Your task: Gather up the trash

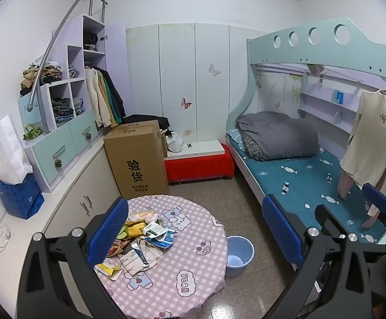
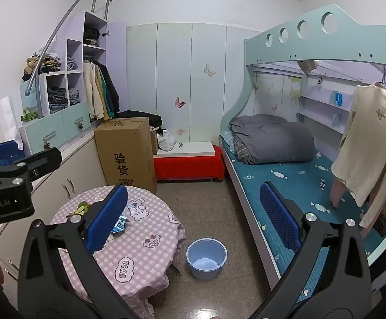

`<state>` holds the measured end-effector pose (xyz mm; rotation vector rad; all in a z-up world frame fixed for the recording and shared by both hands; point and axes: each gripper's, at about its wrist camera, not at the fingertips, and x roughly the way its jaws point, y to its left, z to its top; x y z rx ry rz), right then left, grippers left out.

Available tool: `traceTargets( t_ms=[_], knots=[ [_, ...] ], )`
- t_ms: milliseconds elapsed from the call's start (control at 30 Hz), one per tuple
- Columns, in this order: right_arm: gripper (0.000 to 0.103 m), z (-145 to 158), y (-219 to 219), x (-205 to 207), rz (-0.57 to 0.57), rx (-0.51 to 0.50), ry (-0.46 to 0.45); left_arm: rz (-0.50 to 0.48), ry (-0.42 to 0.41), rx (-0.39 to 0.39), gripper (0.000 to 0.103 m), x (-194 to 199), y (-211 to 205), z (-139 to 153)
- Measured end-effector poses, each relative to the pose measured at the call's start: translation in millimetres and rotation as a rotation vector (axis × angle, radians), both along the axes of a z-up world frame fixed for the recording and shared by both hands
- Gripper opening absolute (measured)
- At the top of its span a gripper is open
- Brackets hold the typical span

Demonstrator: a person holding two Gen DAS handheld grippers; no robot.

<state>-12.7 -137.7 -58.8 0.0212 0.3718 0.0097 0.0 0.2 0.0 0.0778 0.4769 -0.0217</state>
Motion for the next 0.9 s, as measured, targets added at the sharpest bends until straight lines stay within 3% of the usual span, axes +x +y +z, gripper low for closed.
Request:
traceTargets(
  t_ms=[900],
  knots=[
    [0.097,-7.9,3.1,1.5,0.008,0.008,0.006,-0.001,0.007,-0.002,0.099,0.2,-0.2,-0.3]
  ],
)
